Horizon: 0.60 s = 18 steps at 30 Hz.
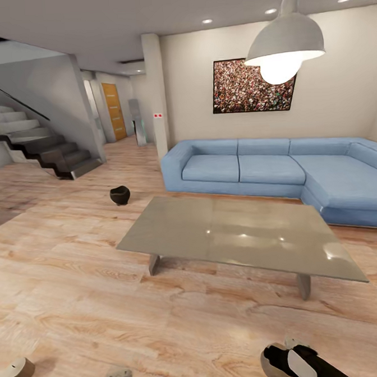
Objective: Place each of the two pumpkins and all three candles from the living room inside a cabinet in the living room (use any cabinet), then make sure every cabinet is closed, and position the cauldron so it is next to a table in the living room.
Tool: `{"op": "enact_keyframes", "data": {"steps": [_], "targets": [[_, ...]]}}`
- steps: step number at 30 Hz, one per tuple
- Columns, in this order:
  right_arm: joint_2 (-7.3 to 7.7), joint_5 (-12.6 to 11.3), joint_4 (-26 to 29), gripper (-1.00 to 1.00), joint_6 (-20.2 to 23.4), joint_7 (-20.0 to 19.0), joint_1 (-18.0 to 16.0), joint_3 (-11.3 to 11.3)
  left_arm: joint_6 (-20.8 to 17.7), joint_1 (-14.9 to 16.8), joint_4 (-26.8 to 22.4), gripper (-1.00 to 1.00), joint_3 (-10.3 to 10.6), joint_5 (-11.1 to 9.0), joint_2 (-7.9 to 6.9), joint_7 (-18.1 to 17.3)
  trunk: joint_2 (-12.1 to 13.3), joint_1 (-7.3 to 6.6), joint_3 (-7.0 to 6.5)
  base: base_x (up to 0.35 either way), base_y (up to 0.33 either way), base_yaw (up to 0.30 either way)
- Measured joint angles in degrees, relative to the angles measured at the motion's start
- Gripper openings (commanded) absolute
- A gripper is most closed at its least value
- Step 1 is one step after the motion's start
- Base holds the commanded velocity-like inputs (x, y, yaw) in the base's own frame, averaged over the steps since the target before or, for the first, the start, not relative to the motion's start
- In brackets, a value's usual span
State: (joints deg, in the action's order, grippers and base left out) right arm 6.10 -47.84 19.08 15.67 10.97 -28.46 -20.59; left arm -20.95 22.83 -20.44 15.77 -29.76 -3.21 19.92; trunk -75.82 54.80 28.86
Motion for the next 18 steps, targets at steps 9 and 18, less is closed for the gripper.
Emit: {"op": "enact_keyframes", "data": {"steps": [9,18], "targets": [[-0.36,0.05,-0.02,-1.0,-0.15,-0.09,-0.01,-0.11,1.55,-0.09,1.72,-1.0,-0.72,-1.83,-0.04,0.1,0.0,-0.02,0.0,-0.021,0.002,0.134],[-1.38,0.21,-3.43,-1.0,-0.01,0.25,-0.01,-0.11,6.3,-0.39,2.71,-1.0,-0.97,-5.16,0.1,-0.04,-0.01,-0.02,-0.18,0.0,0.0,0.246]]}}
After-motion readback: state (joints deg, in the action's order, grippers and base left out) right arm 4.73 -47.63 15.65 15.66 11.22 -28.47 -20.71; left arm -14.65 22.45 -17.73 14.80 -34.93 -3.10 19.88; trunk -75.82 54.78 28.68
